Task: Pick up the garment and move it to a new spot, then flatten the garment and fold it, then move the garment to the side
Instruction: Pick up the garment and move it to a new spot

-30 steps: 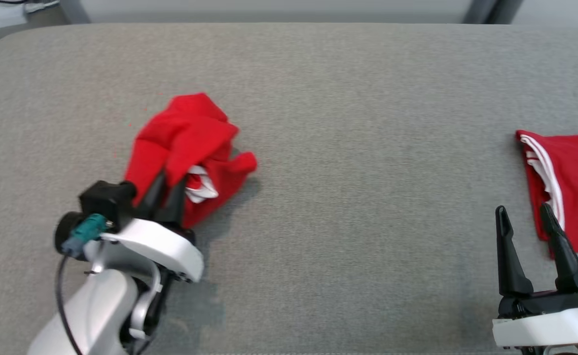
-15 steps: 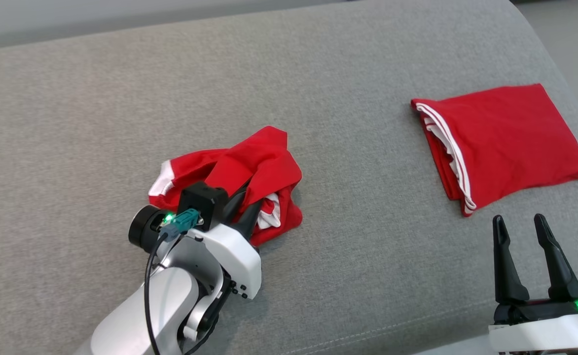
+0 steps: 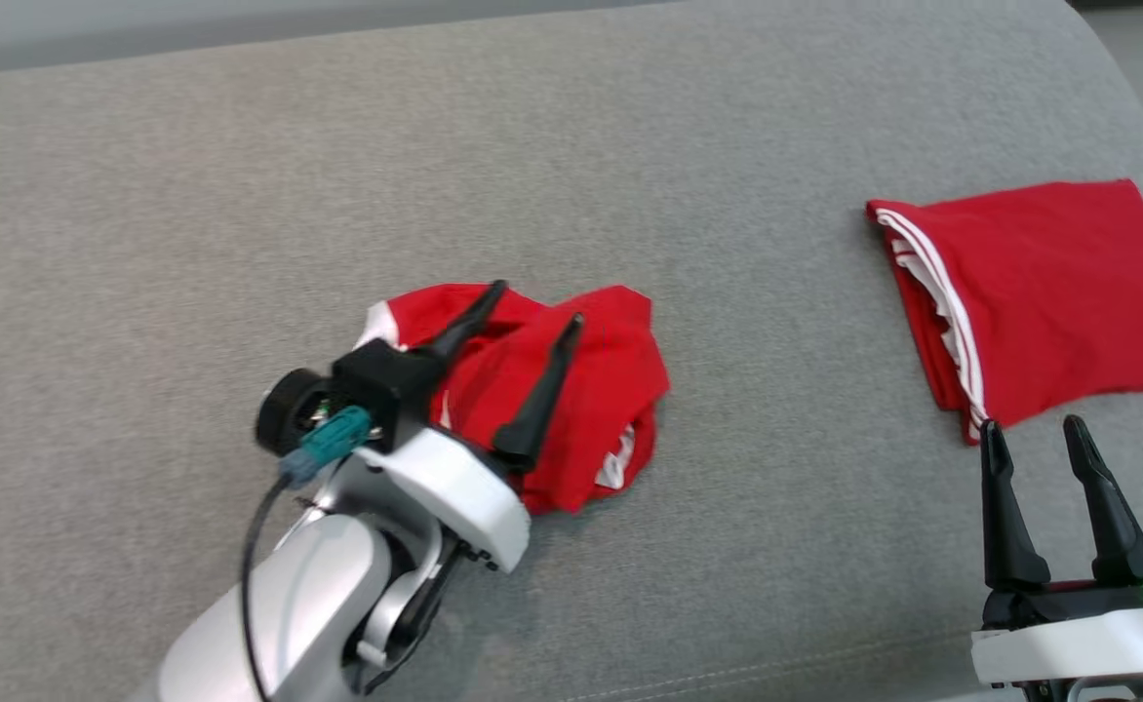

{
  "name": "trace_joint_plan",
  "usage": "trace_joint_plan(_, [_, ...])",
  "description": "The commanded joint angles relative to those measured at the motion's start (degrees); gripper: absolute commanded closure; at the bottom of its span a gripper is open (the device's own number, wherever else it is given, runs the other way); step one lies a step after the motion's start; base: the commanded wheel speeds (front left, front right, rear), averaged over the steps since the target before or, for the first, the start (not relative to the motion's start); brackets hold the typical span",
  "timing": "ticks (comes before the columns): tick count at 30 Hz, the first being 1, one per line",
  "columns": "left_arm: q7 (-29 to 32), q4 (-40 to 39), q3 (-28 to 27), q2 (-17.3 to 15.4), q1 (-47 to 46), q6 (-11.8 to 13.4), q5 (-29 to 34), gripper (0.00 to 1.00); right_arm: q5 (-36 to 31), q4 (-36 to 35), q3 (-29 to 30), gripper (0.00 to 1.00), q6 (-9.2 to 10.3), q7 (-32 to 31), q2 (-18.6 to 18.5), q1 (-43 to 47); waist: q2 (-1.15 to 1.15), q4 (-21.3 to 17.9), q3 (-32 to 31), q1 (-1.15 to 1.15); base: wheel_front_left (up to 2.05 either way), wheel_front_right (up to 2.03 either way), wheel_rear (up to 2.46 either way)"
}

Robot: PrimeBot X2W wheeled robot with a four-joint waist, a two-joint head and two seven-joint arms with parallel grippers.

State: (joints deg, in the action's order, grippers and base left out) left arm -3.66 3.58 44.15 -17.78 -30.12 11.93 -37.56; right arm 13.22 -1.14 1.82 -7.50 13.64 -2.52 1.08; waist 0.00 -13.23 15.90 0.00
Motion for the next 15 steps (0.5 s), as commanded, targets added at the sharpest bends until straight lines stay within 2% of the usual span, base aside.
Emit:
trace_joint_plan(1, [-0.49, -2.37, -2.77, -2.06, 0.40, 1.12, 0.37, 0.00, -0.40, -1.20, -0.79, 0.00, 0.01, 0.53, -1.43, -1.35, 0.00, 2.51, -1.66, 0.00, 0.00, 0.00, 0.00])
trace_joint_plan(6, [-3.50, -8.53, -9.03, -7.03, 6.02, 6.33, -0.69, 0.00, -1.69, -1.28, -1.06, 0.00, 0.01, 0.13, -3.50, -1.99, 0.00, 6.73, -3.62, 0.00, 0.00, 0.00, 0.00])
trace_joint_plan(10, [-6.99, -10.18, -14.78, -10.67, 12.58, 9.86, -2.51, 0.00, -3.10, -0.54, -1.53, 0.00, 0.01, 0.14, -4.67, -1.63, 0.00, 9.35, -5.74, 0.00, 0.00, 0.00, 0.00])
trace_joint_plan(13, [-8.93, -10.65, -18.51, -12.20, 18.30, 11.87, -4.05, 0.00, -4.07, 0.50, -0.91, 0.00, 0.01, 0.39, -4.74, -0.34, 0.00, 10.93, -7.80, 0.00, 0.00, 0.00, 0.00])
trace_joint_plan(15, [-9.82, -10.85, -20.28, -12.34, 21.62, 12.33, -4.94, 0.00, -4.58, 1.10, -0.33, 0.00, 0.01, 0.55, -4.45, 0.87, 0.00, 11.77, -9.25, 0.00, 0.00, 0.00, 0.00])
